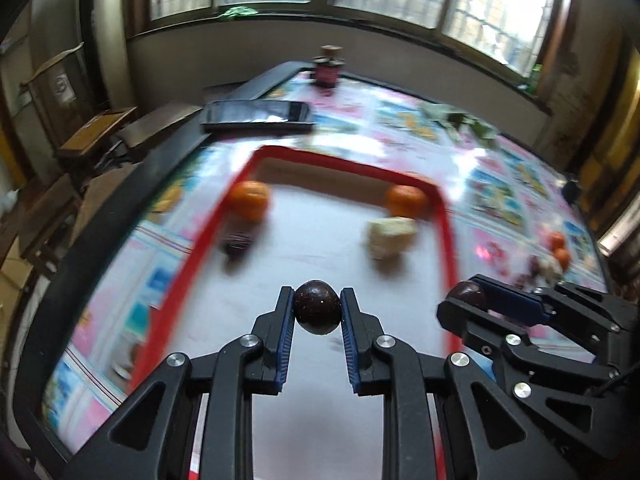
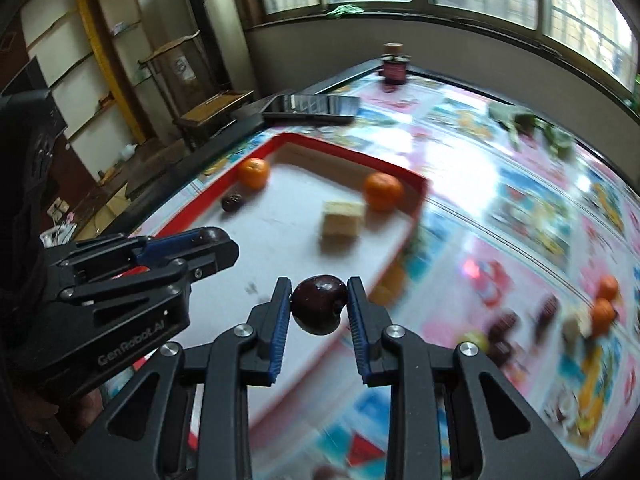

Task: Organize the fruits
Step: 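Carry both held plums over the tray, then open both grippers to drop the plums into the tray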

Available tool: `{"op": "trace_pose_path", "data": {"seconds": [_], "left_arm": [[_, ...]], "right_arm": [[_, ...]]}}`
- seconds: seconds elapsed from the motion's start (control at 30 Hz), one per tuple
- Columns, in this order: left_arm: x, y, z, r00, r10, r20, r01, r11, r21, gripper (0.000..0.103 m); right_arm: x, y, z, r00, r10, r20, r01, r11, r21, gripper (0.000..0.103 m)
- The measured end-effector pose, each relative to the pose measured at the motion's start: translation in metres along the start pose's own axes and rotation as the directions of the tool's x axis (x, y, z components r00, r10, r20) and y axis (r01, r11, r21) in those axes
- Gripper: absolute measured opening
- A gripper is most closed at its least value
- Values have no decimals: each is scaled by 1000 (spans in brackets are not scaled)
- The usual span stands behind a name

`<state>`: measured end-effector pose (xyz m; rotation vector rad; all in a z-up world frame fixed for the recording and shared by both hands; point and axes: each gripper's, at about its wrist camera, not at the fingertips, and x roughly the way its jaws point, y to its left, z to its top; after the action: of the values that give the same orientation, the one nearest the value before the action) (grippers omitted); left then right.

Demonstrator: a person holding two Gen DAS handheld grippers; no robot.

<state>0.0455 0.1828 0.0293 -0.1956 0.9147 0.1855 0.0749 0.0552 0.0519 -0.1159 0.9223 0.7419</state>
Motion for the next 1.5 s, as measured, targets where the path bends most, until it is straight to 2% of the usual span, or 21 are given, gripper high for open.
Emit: {"op": "trace_pose_path", "data": {"seconds": [0.27,0.4,0.7,0.8,0.87,1.07,1.3,1.5], "left_arm": [[35,33,10,997,60,-45,-62,997,-44,22],[45,41,13,996,67,-57,-70,996,-61,22],[52,38,12,994,85,-73,-90,994,-62,24],[53,38,13,993,77,-87,-83,994,-69,38],[52,37,11,991,94,-91,-100,992,-71,50],[39,34,3,992,106,-67,-110,992,-63,65],[23,27,-2,989,140,-44,-142,989,-37,69],[10,16,-7,989,144,-27,-144,989,-14,69]], "right_arm": [[60,12,27,999,16,-52,-16,1000,1,30],[76,9,34,997,16,-74,-15,1000,17,30],[85,13,35,996,-3,-90,1,1000,-22,30],[85,13,34,995,-8,-99,6,1000,-17,31],[84,14,34,994,-18,-105,16,1000,-21,31],[74,12,28,993,-47,-111,44,999,-27,33],[47,9,20,996,-59,-68,60,998,6,46],[25,10,13,998,-50,-35,51,998,30,47]]}}
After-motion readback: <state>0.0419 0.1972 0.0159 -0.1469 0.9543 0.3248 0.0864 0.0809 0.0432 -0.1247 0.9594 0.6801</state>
